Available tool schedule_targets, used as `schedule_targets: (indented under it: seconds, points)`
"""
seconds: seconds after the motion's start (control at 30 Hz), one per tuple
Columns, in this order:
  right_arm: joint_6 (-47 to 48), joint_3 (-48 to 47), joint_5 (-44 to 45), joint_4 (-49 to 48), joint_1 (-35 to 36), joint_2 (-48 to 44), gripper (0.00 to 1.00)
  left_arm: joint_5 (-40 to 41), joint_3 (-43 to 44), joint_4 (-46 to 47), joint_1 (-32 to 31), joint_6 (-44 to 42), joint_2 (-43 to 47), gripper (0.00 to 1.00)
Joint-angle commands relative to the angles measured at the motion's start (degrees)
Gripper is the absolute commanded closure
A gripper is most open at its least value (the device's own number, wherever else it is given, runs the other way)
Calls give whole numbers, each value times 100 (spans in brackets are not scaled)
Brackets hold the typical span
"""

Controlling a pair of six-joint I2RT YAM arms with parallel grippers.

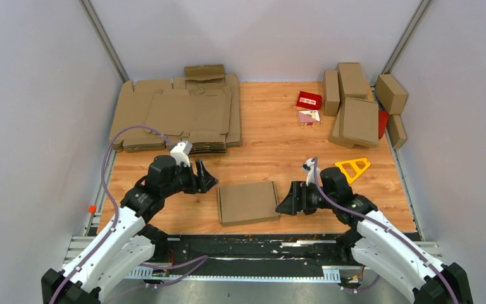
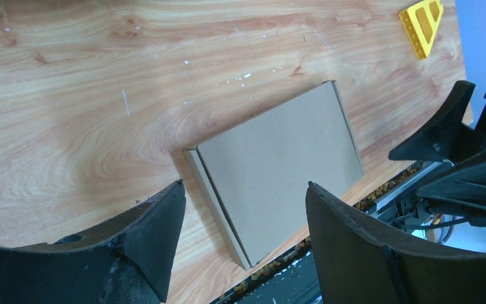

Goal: Fold the paper box

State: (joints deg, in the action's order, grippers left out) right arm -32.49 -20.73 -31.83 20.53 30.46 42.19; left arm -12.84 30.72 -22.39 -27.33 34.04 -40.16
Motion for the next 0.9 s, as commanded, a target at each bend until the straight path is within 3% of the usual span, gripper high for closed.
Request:
schedule_targets:
  seconds: [0.0, 0.03, 0.07, 0.27, 0.4, 0.6, 0.87]
  points:
    - [383, -410, 390, 555, 31, -307, 11, -72, -336, 160, 0, 308, 38, 23]
    - [422, -487, 453, 576, 39, -304, 2, -155, -444, 309, 0, 372, -2, 23]
    - [448, -551, 537, 589, 37, -270, 0, -252, -570, 464, 0, 458, -51, 22]
    - [472, -740, 832, 293, 47, 623, 0, -534, -1049, 1286, -67, 775, -636, 25]
    - [285, -764, 837, -428, 44, 1388, 11, -519, -1285, 2016, -333, 1032, -1153, 30]
    - [95, -748, 491, -1250, 47, 2249, 18, -491, -1417, 2842, -490, 1179, -1843, 42]
    - [-177, -524, -22, -2085, 100, 2824, 23, -694, -1513, 3382, -544, 1314, -2312, 42]
